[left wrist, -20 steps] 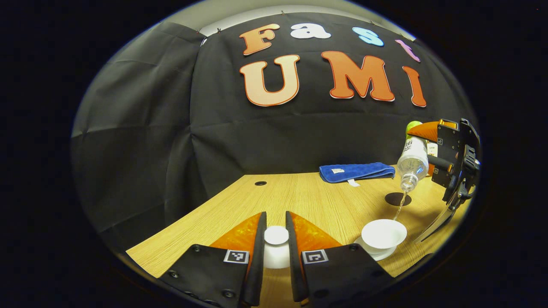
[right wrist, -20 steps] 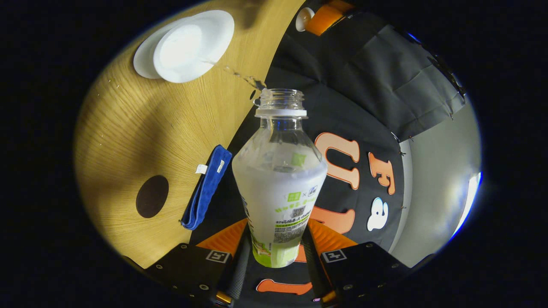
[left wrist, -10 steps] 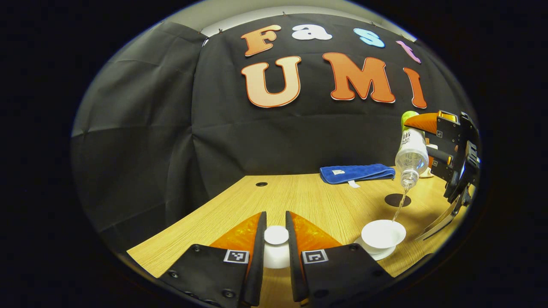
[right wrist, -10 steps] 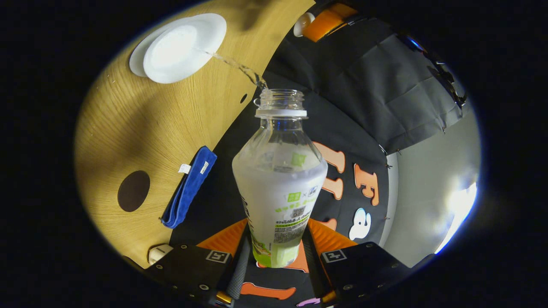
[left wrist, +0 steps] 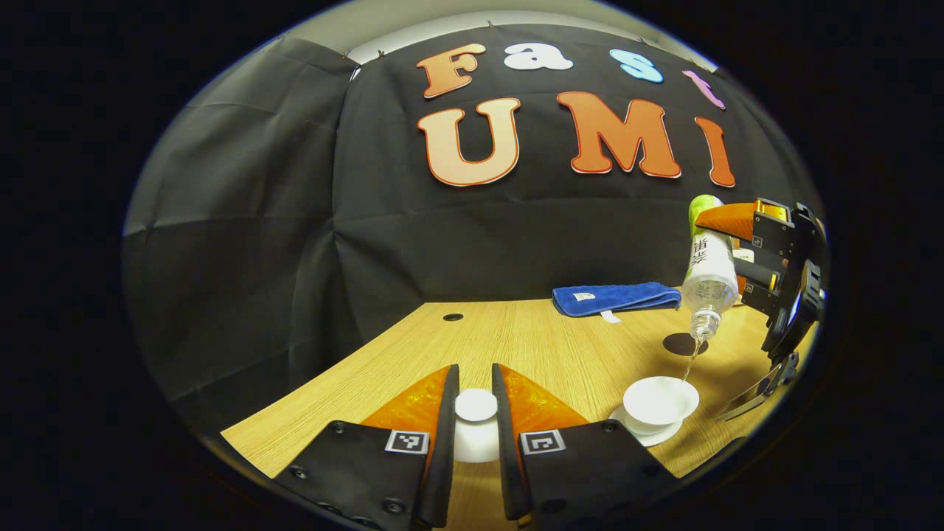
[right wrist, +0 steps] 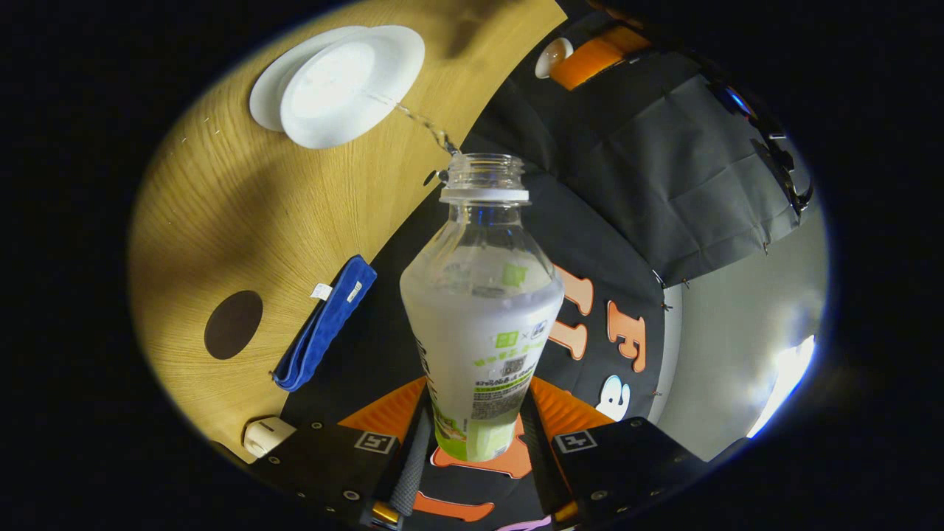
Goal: Open the teacup lid with one hand, grasp the water bottle and pour water into the teacup with the other hand; after pouring, place the water bottle on the coaster and then close the teacup lid.
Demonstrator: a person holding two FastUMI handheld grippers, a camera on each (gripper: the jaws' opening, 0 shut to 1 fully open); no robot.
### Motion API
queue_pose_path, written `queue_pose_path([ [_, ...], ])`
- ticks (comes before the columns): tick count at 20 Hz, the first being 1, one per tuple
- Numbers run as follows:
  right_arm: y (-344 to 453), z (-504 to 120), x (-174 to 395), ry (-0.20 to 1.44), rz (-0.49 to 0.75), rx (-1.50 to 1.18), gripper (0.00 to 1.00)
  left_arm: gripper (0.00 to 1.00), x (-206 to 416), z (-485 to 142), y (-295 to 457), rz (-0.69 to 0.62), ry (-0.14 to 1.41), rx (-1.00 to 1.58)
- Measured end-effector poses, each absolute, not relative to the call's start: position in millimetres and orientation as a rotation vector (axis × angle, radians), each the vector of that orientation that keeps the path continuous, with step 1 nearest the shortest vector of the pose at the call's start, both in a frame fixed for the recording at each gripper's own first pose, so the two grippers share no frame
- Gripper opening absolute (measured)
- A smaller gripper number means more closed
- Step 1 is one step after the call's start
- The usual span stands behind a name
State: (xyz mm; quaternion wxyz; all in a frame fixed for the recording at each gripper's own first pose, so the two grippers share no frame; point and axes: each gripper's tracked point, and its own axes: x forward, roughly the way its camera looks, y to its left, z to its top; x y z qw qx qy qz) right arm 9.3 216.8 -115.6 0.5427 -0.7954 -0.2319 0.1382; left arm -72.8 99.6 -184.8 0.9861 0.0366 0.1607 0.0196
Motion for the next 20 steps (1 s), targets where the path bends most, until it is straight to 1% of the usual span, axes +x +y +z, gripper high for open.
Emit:
queue_pose_path([
  [1,218.5,-118.4,6.8,-0.554,0.337,-1.888,0.63,0.29,-73.0,-184.2,99.8,0.041,0.321,0.078],
  [2,219.2,-121.6,6.6,-0.556,0.342,-1.895,0.63,0.31,-72.9,-184.7,99.9,0.042,0.320,0.081],
  [4,222.2,-123.5,5.2,-0.578,0.342,-1.919,0.63,0.31,-72.8,-185.8,99.2,0.038,0.322,0.080],
  [5,223.2,-126.6,4.4,-0.582,0.347,-1.928,0.66,0.31,-73.2,-185.0,99.2,0.036,0.323,0.078],
  [6,223.7,-129.1,4.1,-0.586,0.351,-1.934,0.63,0.31,-73.4,-185.0,100.1,0.037,0.321,0.079],
  [10,229.0,-132.4,2.4,-0.612,0.369,-1.959,0.63,0.31,-73.5,-185.0,99.8,0.039,0.321,0.079],
  [12,228.0,-135.3,1.8,-0.593,0.374,-1.947,0.63,0.31,-73.9,-185.3,100.3,0.041,0.317,0.079],
  [15,227.2,-140.9,3.3,-0.532,0.401,-1.882,0.63,0.31,-73.2,-185.3,98.9,0.038,0.311,0.082],
  [16,226.2,-146.8,3.5,-0.490,0.424,-1.840,0.63,0.29,-74.0,-183.4,99.3,0.037,0.307,0.081],
  [17,224.3,-154.5,4.6,-0.438,0.448,-1.794,0.63,0.31,-74.3,-181.9,98.3,0.034,0.303,0.074],
  [20,222.5,-172.8,-0.7,-0.301,0.513,-1.657,0.64,0.31,-75.8,-179.6,96.0,0.024,0.293,0.065],
])
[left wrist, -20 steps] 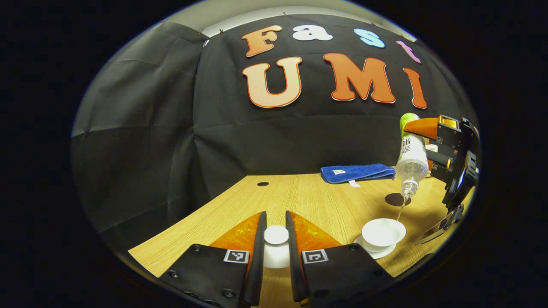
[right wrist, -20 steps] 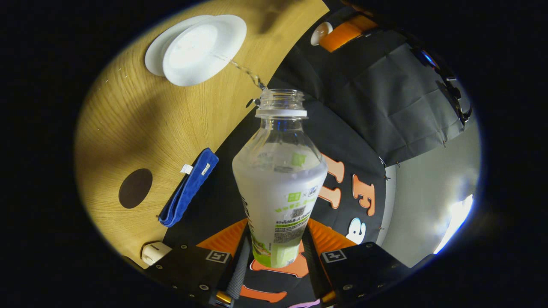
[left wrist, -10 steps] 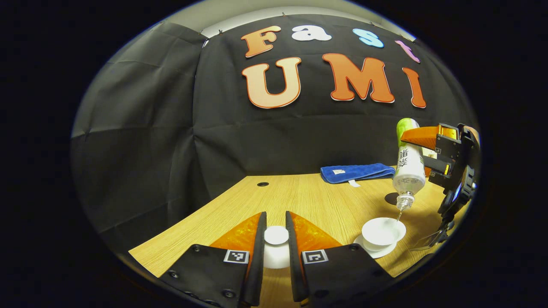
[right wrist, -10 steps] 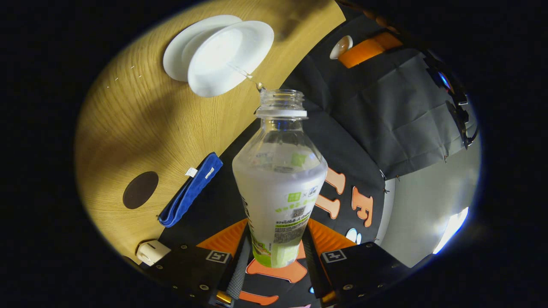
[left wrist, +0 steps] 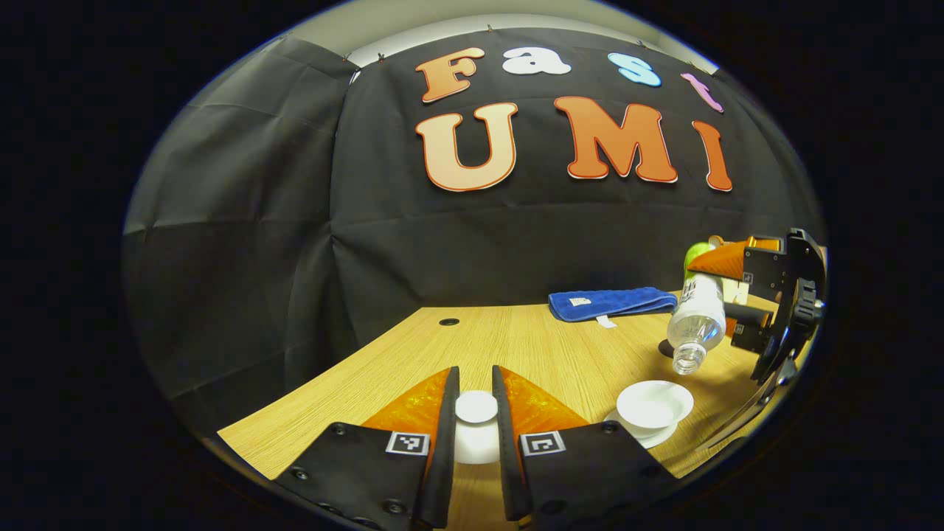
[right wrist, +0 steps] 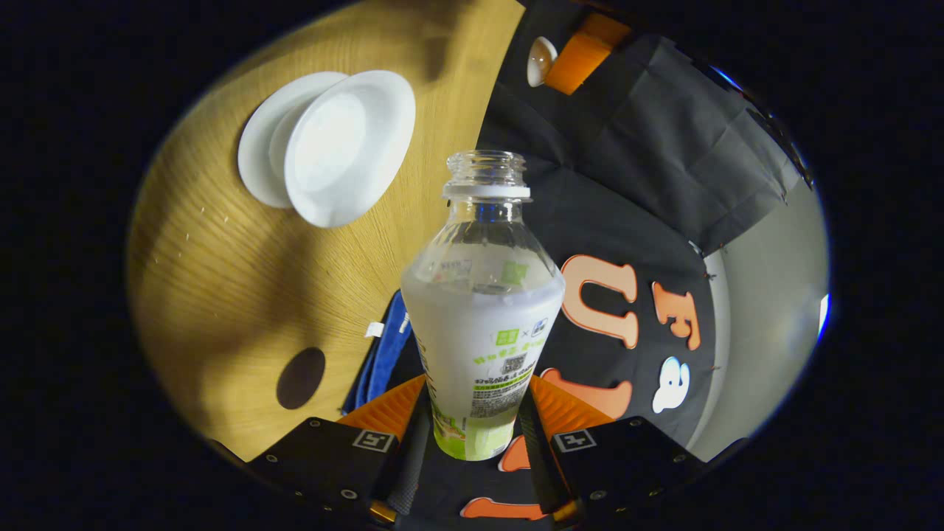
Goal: Open the teacup lid with one hand, grasp the water bottle and pour water into the teacup with the other hand; after pouring, place the water bottle on the coaster and then close the teacup lid.
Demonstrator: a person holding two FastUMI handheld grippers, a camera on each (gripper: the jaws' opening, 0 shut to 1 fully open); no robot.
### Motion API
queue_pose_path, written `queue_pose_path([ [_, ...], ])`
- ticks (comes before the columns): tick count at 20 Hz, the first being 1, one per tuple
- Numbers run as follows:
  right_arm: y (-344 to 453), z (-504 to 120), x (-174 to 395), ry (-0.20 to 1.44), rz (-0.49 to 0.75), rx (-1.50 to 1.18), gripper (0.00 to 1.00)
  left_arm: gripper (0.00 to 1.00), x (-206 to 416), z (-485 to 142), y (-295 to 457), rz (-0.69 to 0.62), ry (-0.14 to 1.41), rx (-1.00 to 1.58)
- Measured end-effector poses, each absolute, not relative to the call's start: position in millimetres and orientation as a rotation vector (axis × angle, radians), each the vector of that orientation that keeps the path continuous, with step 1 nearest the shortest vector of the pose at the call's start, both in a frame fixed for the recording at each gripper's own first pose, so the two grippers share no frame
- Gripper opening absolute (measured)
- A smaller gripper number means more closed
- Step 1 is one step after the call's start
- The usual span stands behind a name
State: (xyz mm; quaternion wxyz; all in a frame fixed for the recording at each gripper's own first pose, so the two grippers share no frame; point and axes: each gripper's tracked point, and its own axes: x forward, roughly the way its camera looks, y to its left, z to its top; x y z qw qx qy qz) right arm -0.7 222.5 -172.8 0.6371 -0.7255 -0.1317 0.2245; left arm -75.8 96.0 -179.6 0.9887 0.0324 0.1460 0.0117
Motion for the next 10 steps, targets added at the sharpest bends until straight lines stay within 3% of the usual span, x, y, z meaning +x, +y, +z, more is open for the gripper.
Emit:
queue_pose_path([
  [7,213.6,-229.0,-16.5,0.071,0.636,-1.184,0.64,0.31,-72.5,-170.9,81.4,0.002,0.269,0.044],
  [10,206.7,-238.1,-10.1,0.166,0.622,-1.030,0.64,0.31,-71.0,-170.2,71.6,-0.017,0.271,0.023],
])
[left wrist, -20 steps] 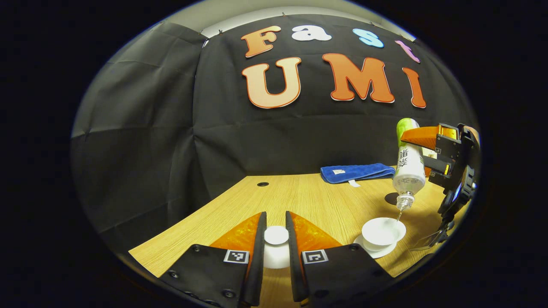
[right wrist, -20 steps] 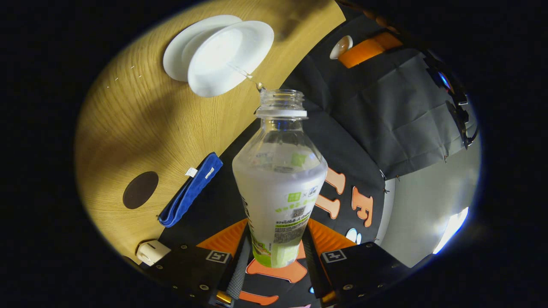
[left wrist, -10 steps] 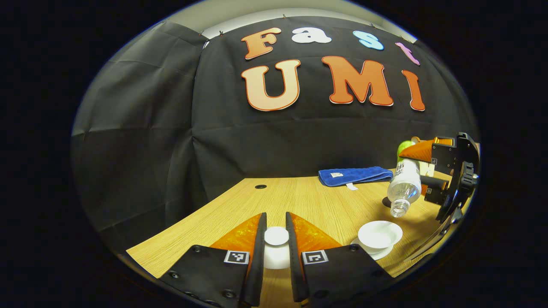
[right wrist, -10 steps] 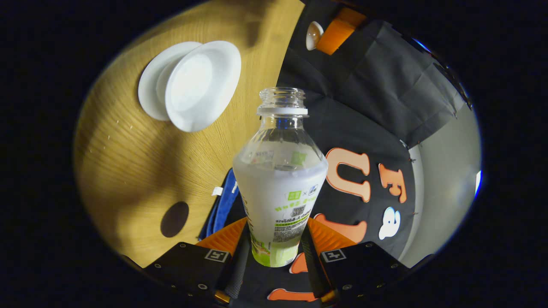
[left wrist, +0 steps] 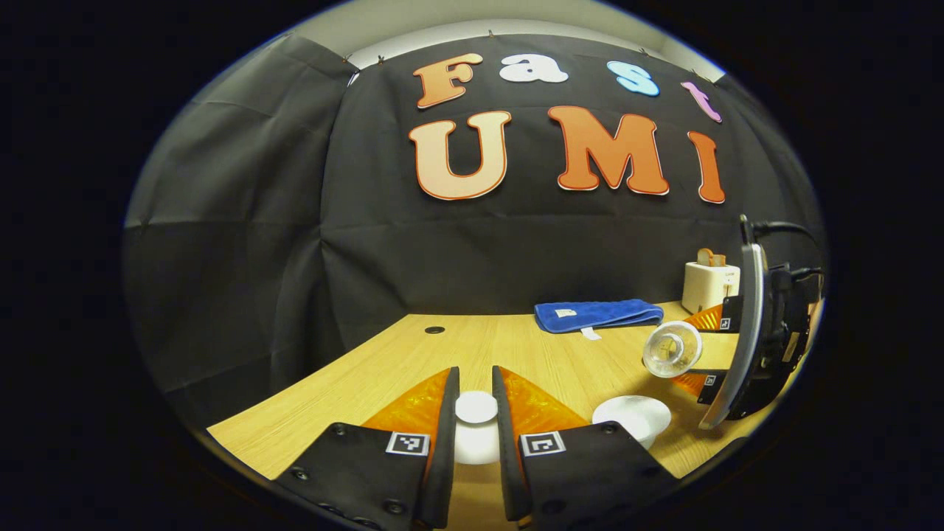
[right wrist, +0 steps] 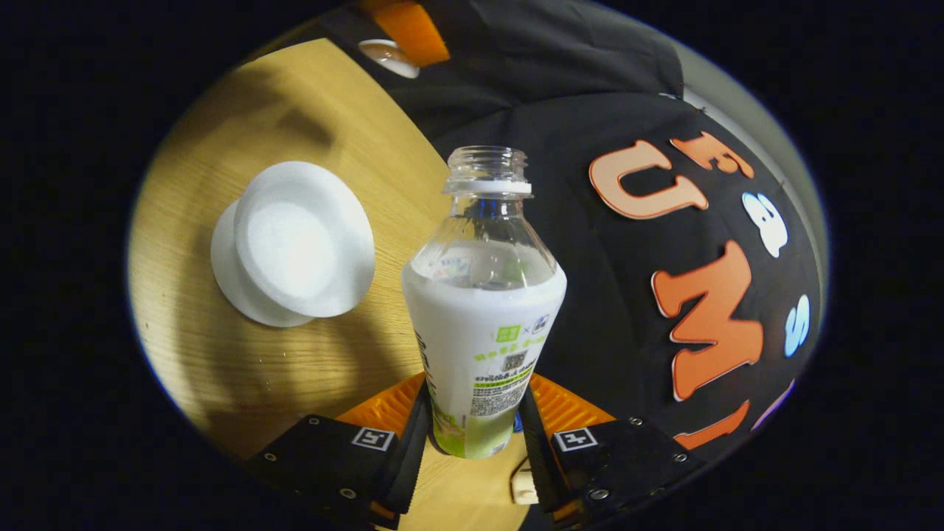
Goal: Open the teacup lid with one hand, grasp the water bottle and pour water into the teacup with the other hand; after pouring, place the water bottle on the coaster and then close the teacup lid.
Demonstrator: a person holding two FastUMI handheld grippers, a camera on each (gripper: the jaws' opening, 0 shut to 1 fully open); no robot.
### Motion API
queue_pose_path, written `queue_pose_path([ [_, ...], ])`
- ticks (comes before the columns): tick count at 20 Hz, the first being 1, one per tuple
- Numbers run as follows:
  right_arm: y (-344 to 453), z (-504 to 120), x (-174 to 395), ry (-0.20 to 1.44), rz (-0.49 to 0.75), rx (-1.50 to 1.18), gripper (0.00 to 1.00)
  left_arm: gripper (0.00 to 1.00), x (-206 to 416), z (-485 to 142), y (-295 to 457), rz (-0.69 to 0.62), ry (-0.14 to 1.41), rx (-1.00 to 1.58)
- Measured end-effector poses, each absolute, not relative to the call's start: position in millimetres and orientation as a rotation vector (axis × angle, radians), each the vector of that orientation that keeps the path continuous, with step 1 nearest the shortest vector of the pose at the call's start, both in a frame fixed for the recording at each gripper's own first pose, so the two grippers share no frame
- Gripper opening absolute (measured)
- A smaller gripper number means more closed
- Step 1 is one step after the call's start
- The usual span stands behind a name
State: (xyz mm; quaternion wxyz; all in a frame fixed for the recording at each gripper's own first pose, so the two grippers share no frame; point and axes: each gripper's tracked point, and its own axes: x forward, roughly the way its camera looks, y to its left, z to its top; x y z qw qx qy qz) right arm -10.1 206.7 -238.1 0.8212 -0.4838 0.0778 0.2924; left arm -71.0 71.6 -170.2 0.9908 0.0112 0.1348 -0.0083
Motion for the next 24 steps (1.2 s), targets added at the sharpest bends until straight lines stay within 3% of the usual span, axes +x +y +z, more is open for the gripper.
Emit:
queue_pose_path([
  [11,146.5,-235.3,21.7,0.382,0.497,-0.473,0.64,0.31,-57.8,-161.1,-10.0,-0.182,0.251,-0.043],
  [24,136.3,-235.9,71.4,0.423,0.450,-0.024,0.64,0.31,-68.5,-162.1,-75.2,-0.293,0.264,-0.067],
])
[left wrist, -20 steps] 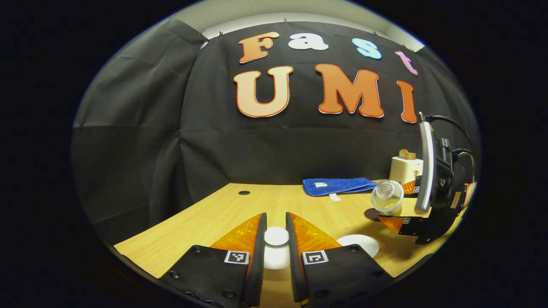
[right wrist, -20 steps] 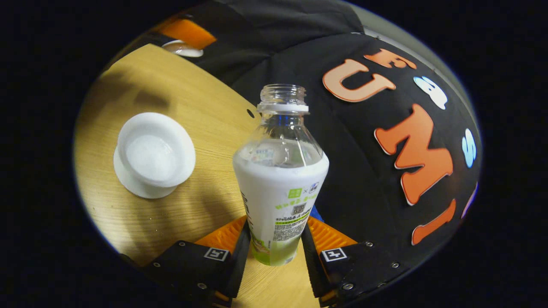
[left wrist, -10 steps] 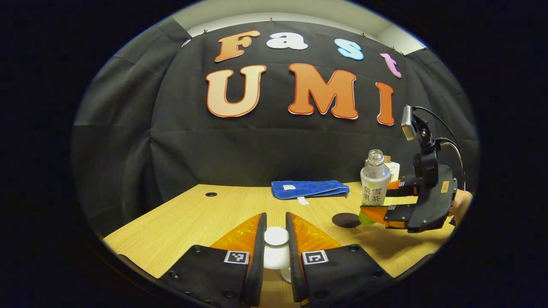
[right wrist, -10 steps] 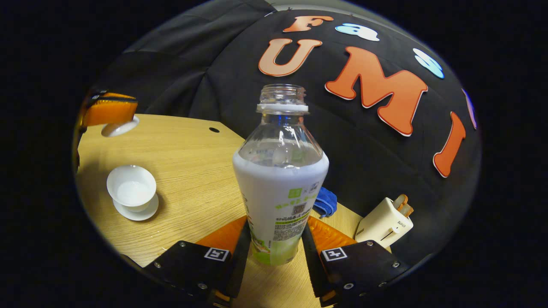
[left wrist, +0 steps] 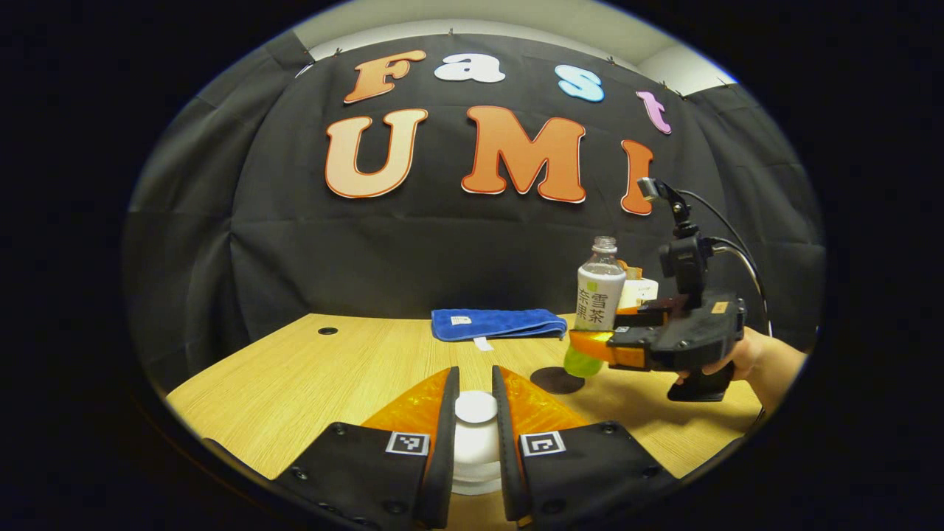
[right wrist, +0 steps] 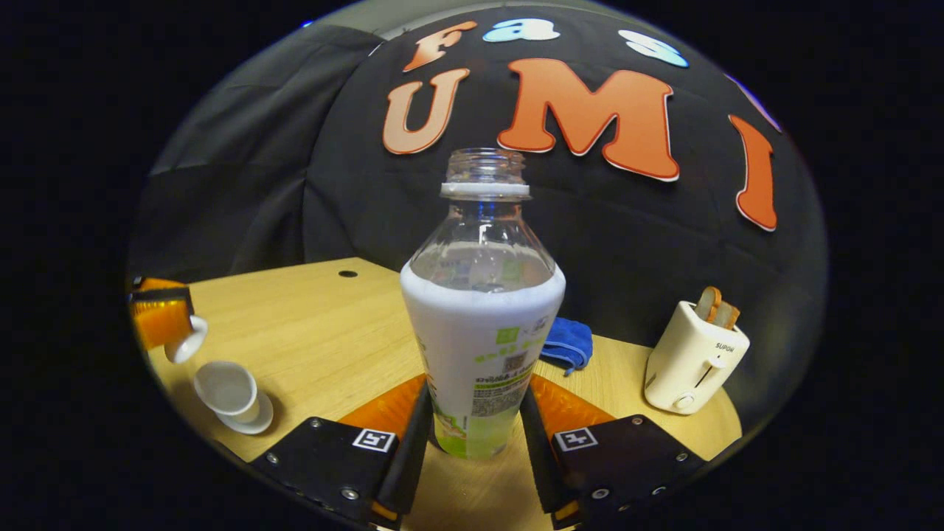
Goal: Open the teacup lid with one hand, grasp the water bottle and pour water into the teacup with the other hand; after pouring, place the water bottle on the coaster and then close the teacup lid.
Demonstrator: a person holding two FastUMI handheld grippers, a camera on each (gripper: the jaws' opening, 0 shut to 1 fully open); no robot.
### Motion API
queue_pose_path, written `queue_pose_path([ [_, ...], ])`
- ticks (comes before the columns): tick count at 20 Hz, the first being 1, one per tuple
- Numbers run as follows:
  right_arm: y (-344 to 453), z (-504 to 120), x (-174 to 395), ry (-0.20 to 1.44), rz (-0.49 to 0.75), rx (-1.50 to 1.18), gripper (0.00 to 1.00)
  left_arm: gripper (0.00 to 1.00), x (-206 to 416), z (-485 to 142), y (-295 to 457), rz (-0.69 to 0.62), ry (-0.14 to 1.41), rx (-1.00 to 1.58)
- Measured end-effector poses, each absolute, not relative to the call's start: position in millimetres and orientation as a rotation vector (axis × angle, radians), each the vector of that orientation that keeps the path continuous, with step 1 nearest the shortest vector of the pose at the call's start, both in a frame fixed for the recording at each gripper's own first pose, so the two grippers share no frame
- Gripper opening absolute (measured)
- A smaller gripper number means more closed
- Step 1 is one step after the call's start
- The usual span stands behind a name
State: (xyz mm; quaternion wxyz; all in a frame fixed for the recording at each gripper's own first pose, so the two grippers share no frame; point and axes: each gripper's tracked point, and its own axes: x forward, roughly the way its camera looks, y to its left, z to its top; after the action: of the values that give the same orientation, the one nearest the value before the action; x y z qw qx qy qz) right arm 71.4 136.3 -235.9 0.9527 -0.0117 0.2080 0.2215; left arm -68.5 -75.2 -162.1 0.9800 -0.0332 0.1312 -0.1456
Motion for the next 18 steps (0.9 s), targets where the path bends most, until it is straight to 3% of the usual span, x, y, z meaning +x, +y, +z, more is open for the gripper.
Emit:
queue_pose_path([
  [7,140.2,-249.8,100.7,0.467,0.415,0.061,0.64,0.31,-67.5,-163.4,-63.9,-0.258,0.264,-0.060],
  [13,145.0,-294.9,97.5,0.577,0.411,0.024,0.64,0.29,-66.2,-174.4,-59.6,-0.242,0.292,-0.062],
  [18,145.7,-294.9,102.3,0.570,0.405,0.030,0.66,0.31,-64.7,-178.0,-59.9,-0.243,0.300,-0.063],
])
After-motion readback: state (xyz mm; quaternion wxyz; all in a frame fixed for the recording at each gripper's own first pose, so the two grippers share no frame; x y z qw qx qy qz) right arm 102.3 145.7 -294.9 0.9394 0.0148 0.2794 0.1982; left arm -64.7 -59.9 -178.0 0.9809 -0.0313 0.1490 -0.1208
